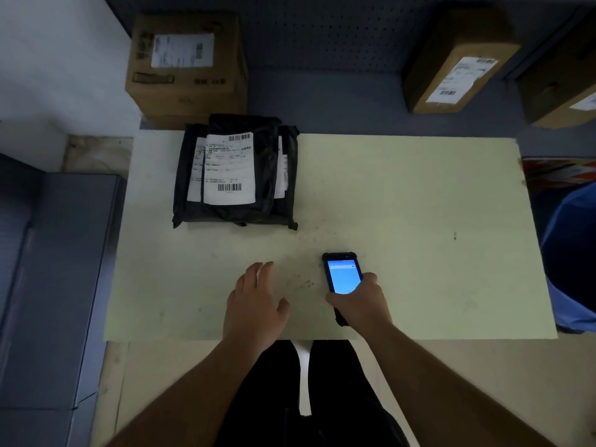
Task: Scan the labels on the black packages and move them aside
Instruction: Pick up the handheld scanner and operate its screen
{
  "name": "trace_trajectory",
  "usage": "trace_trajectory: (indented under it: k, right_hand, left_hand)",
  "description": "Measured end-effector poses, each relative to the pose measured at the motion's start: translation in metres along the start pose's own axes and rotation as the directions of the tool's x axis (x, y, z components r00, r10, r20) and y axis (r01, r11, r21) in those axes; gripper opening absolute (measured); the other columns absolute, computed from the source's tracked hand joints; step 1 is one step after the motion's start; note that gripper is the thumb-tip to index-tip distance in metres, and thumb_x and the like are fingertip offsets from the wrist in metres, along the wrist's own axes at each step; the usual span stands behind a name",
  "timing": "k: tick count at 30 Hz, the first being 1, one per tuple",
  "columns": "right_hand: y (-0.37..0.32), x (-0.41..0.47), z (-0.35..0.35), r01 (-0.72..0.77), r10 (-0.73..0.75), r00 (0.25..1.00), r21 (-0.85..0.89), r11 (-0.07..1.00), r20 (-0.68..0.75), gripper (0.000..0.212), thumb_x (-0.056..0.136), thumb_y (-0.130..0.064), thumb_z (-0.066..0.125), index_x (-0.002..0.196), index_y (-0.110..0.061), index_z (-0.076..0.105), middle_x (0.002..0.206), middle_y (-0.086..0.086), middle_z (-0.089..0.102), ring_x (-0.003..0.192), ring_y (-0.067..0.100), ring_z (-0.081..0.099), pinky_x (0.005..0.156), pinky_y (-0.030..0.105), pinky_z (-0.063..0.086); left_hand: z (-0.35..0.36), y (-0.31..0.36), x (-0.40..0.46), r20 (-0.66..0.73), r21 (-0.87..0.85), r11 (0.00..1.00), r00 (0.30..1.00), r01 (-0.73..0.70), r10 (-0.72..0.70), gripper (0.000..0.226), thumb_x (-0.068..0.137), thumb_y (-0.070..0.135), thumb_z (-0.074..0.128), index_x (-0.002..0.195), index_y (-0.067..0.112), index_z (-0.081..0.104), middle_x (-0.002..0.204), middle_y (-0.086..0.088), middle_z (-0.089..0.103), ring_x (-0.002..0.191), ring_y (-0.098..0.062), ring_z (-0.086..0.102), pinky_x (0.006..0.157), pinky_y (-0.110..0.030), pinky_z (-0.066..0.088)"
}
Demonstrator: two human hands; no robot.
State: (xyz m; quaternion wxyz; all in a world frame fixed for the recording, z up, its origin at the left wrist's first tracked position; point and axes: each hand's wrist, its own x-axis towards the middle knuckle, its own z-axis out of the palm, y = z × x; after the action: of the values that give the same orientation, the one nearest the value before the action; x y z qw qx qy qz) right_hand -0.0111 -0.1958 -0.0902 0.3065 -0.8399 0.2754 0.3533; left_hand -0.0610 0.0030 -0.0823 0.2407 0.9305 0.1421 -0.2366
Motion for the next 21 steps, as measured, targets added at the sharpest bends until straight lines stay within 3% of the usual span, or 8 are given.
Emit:
trace_trajectory:
  k: [2,6,13,18,21]
  right_hand:
    - [-0.002,0.0,-0.003,-0.008,0.006,0.999,0.048,0.999,0.041,0.061,0.073,-0.027,0.082,0.119,-0.013,0.045,0.097,0.009,0.066,0.071,0.02,0.069,0.072,0.047,0.066]
    - [-0.006,-0.001,-0.005,0.008,-0.015,0.997,0.089,0.996,0.073,0.068,0.072,-0.031,0.088,0.123,-0.015,0.045,0.101,0.005,0.063,0.082,0.02,0.069,0.066,0.037,0.062]
    - [-0.013,-0.008,-0.009,0.087,-0.093,0.993,0.087,0.992,0.074,0.062,0.075,-0.024,0.087,0.12,-0.017,0.045,0.098,0.006,0.064,0.069,0.018,0.064,0.054,0.029,0.054]
    - [-0.022,-0.011,-0.013,0.133,-0.137,0.988,0.062,0.989,0.071,0.065,0.075,-0.026,0.088,0.121,-0.019,0.043,0.1,0.006,0.064,0.072,0.019,0.066,0.053,0.027,0.051]
    - [-0.025,-0.012,-0.015,0.138,-0.143,0.987,0.067,0.988,0.074,0.062,0.075,-0.023,0.086,0.118,-0.022,0.041,0.098,0.008,0.066,0.063,0.018,0.064,0.049,0.025,0.051]
  left_hand:
    - [-0.005,-0.004,0.003,-0.023,-0.031,0.999,0.999,0.026,-0.027,0.074,0.094,0.04,0.06,0.158,0.025,0.026,0.163,0.0,0.032,0.147,-0.023,0.037,0.114,-0.043,0.041]
    - [-0.021,-0.01,0.011,-0.064,-0.14,0.983,0.989,0.123,-0.133,0.075,0.094,0.041,0.061,0.159,0.023,0.027,0.16,-0.001,0.034,0.14,-0.025,0.044,0.11,-0.044,0.045]
    - [-0.051,-0.023,0.033,-0.141,-0.358,0.906,0.946,0.226,-0.292,0.073,0.093,0.037,0.065,0.157,0.021,0.035,0.159,-0.004,0.036,0.142,-0.031,0.044,0.106,-0.052,0.048]
    - [-0.073,-0.024,0.049,-0.222,-0.645,0.727,0.853,0.235,-0.473,0.067,0.092,0.051,0.067,0.14,0.012,0.043,0.142,-0.004,0.043,0.123,-0.025,0.055,0.104,-0.047,0.051]
    - [-0.088,-0.024,0.06,-0.235,-0.725,0.658,0.825,0.203,-0.514,0.072,0.093,0.05,0.068,0.147,0.011,0.04,0.146,-0.007,0.043,0.122,-0.025,0.057,0.098,-0.037,0.049]
